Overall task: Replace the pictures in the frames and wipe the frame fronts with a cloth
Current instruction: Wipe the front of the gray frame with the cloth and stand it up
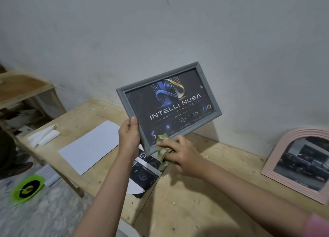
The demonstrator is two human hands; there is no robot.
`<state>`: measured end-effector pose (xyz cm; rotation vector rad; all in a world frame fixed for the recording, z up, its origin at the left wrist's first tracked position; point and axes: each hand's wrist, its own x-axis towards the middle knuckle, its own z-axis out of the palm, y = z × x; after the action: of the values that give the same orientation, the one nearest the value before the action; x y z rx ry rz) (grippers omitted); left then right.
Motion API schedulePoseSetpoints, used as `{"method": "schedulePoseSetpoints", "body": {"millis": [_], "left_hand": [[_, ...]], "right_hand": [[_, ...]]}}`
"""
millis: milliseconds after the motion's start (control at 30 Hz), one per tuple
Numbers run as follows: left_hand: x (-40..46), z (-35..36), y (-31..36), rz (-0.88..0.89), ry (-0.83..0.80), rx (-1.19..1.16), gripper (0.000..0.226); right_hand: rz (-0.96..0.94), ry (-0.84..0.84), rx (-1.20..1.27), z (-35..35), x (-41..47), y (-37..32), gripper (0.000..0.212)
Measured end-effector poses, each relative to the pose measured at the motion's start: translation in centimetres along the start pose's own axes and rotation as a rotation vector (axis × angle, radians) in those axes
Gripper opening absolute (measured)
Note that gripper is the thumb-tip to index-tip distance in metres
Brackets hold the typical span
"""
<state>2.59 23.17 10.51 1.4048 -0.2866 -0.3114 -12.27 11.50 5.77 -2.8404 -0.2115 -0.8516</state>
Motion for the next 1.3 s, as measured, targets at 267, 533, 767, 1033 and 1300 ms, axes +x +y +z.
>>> {"method": "schedulePoseSetpoints", "body": {"millis": [267,533,767,1033,1300], "left_hand": [[-1.7,1.6,-1.0,-0.012,-0.008,0.032,0.029],[-2.2,-0.2,-1.4,-0.019,0.006,0.129,0.028],[-2.8,0.6,-1.3,0.074,0.060,0.168,0.034],[-3.7,0.0,-1.8,0.125,0.063,0.213,0.035],[-3.6,0.5,-1.9,0.191,0.097,0.318,0.040]], "right_hand": [[-0.016,0.108,0.019,0.8,0.6,-1.9,0.049],[0.225,0.163,-0.128,-1.0,-2.1,3.3,0.051],[0.081,0.207,-0.051,3.3,-0.8,-2.7,0.048],[0.124,0.215,-0.383,2.5,-3.0,1.6,0.041],[0.191,0.306,-0.126,3.4,-0.4,-2.7,0.048]]}}
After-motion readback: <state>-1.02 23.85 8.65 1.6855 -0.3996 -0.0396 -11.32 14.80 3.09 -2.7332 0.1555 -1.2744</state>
